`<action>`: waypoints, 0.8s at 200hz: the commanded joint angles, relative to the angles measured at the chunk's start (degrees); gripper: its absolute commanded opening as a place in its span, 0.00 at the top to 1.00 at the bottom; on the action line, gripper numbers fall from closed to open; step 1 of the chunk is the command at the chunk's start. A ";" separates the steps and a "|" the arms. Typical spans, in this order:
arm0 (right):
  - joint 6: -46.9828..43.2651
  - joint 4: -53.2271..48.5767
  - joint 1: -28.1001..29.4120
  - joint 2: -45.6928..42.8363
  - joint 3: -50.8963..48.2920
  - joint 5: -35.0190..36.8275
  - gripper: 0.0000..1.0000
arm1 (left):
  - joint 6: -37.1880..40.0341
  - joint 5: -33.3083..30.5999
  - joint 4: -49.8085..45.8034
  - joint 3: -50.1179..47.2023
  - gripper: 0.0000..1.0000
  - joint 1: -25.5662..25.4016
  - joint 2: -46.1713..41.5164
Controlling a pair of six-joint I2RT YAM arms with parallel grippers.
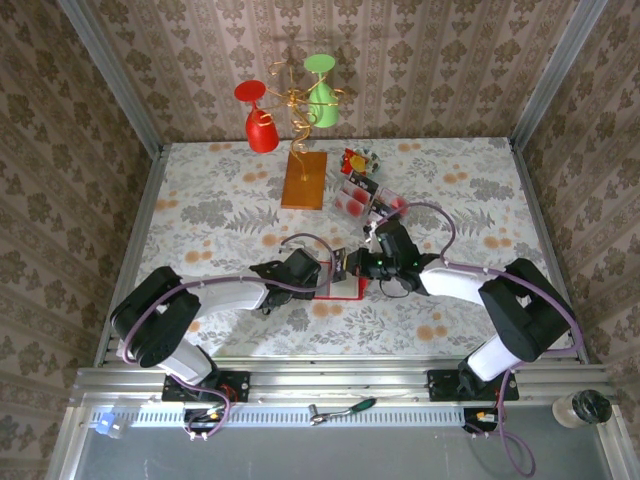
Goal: Put the credit cards into the card holder
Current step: Insert the credit card into the card slot.
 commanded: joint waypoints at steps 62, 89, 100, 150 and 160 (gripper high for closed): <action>3.89 14.92 0.51 0.20 -4.99 4.88 1.00 | -0.69 -1.31 -3.12 -1.47 0.00 -0.11 -0.22; 4.49 16.39 0.77 1.37 -5.02 5.49 1.00 | -0.92 -1.31 -3.08 -1.56 0.00 -0.15 -0.17; 4.58 16.91 0.86 1.86 -5.08 5.61 1.00 | -0.96 -1.31 -3.12 -1.56 0.00 -0.22 -0.18; 5.12 19.09 1.40 3.69 -5.54 6.40 1.00 | -1.11 -1.46 -3.38 -1.56 0.00 -0.41 -0.15; 5.19 19.43 1.39 3.88 -5.75 6.65 1.00 | -1.12 -1.48 -3.45 -1.47 0.00 -0.40 -0.25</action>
